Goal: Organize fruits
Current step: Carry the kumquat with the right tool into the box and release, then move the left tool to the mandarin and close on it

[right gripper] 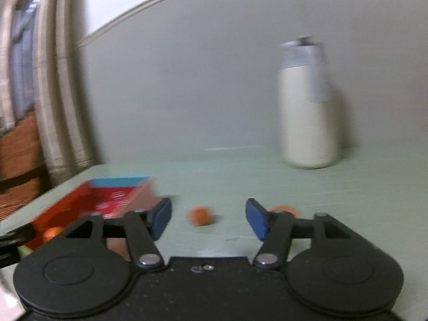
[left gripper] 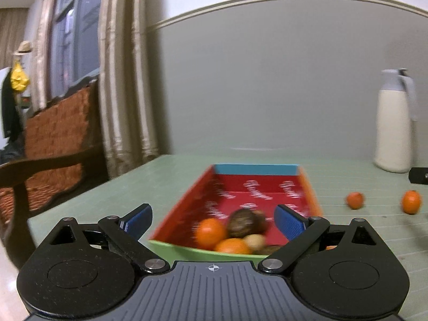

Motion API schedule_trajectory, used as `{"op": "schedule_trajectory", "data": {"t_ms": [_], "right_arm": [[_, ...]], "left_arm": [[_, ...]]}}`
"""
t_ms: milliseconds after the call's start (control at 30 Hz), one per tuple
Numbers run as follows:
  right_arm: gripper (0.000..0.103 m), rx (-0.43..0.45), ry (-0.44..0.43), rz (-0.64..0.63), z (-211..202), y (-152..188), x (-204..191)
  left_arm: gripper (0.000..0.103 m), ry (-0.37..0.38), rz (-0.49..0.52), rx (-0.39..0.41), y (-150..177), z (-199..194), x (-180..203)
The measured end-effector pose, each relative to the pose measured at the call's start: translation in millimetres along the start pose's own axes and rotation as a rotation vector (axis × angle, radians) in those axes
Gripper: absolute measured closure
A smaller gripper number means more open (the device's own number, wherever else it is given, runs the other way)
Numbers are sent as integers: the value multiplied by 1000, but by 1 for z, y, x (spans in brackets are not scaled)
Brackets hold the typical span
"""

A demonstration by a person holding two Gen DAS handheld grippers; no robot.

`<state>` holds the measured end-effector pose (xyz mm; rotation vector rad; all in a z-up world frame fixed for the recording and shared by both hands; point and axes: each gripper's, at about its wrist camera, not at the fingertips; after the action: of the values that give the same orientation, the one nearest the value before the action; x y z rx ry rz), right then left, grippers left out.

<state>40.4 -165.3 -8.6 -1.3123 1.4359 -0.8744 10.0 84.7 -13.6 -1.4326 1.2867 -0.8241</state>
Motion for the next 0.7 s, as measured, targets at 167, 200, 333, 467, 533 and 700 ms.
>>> {"op": "schedule_trajectory", "data": {"t_ms": [167, 200, 333, 467, 533, 700], "right_arm": [[19, 27, 196, 39, -11, -1, 38], [17, 30, 232, 39, -13, 0, 43], [7, 44, 360, 48, -22, 2, 63], [2, 43, 461, 56, -29, 4, 79], [2, 35, 494, 57, -32, 5, 88], [2, 19, 540, 78, -41, 8, 112]], "left_arm": [[6, 81, 18, 5, -7, -4, 31], [6, 94, 26, 8, -8, -5, 37], [6, 166, 72, 9, -12, -8, 68], [6, 227, 129, 8, -15, -9, 103], [6, 252, 152, 3, -17, -8, 119], [6, 309, 195, -16, -21, -1, 158]]}}
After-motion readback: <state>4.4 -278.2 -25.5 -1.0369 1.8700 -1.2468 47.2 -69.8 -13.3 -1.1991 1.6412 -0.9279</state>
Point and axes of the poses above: each gripper's, at about its wrist camera, not at the fingertips, and z roughly the way its jaws point, x to its right, y to its underside, and after that the axes turned 2 degrees about z, right-handed
